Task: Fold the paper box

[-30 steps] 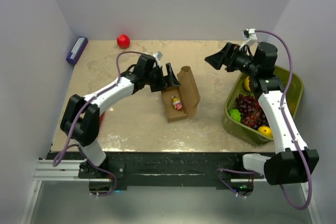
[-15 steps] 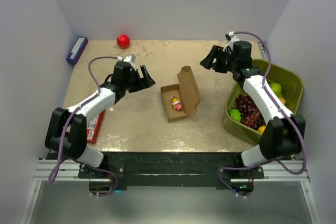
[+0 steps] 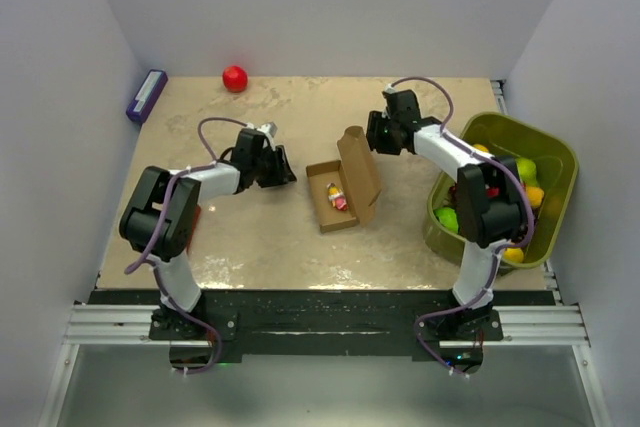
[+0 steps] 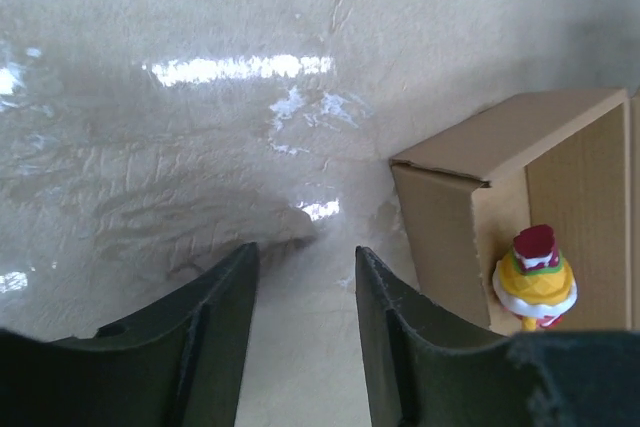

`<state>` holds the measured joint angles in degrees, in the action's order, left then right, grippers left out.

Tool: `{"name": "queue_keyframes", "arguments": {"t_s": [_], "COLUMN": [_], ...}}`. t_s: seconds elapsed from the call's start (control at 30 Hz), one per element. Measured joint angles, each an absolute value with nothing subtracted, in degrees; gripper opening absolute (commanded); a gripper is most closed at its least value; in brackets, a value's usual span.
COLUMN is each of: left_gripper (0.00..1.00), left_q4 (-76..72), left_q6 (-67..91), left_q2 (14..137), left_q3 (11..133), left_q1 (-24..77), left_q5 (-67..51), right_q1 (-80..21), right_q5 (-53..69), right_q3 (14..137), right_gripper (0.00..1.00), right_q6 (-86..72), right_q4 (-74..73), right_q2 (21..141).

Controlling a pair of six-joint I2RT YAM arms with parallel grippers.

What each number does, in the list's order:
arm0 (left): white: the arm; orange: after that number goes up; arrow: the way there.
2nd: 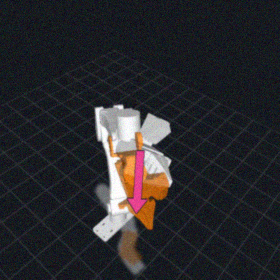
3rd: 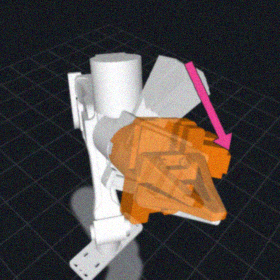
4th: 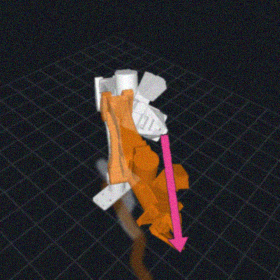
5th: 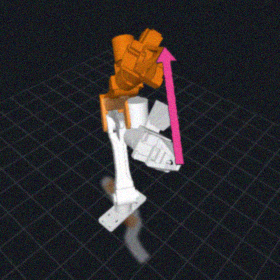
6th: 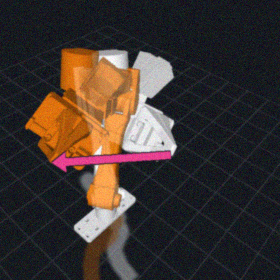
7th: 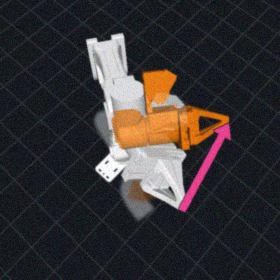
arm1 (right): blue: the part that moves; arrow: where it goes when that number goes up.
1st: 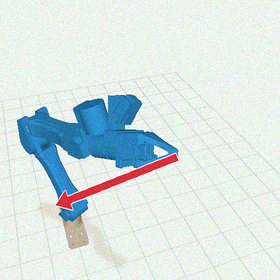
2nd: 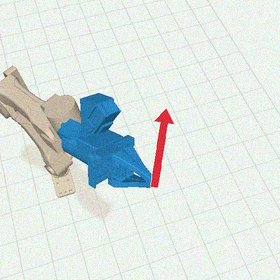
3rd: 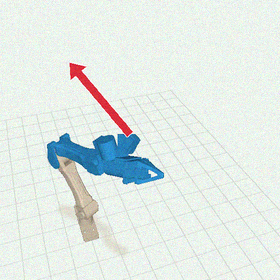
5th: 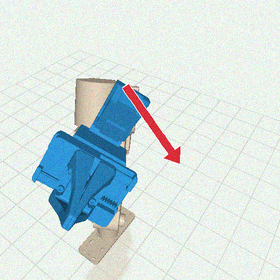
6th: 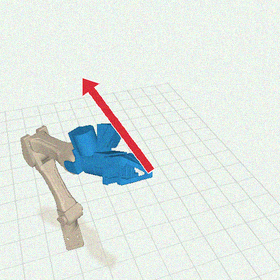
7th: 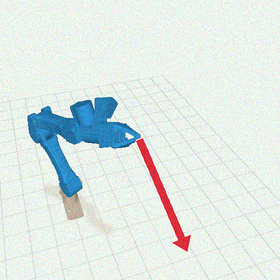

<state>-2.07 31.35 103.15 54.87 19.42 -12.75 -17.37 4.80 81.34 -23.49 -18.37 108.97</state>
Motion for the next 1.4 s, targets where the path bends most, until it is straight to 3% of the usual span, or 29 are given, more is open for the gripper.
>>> {"name": "queue_keyframes", "arguments": {"t_s": [0.5,1.13,1.27,1.33,1.4], "left_gripper": [0.43,0.40,0.44,0.50,0.56], "left_q4": [-11.0,-11.0,-10.9,-10.7,-10.3], "left_q6": [31.4,31.9,31.7,31.4,30.8], "left_q2": [107.8,110.5,111.0,110.6,109.3], "left_q3": [55.7,58.9,59.5,59.3,58.2], "left_q1": [20.9,22.9,23.3,23.3,23.2], "left_q5": [-18.3,-18.2,-17.8,-17.6,-17.4], "right_q1": [-21.8,-21.9,-21.5,-21.5,-21.5], "right_q5": [8.3,13.3,13.0,12.6,12.1], "right_q3": [79.5,78.7,78.7,78.7,79.1], "right_gripper": [0.49,0.45,0.52,0.56,0.67], "right_q6": [-24.8,-28.0,-27.9,-27.7,-27.1], "right_q4": [-17.1,-10.9,-10.7,-10.8,-11.4], "right_q2": [115.2,117.5,117.5,117.5,117.4]}}
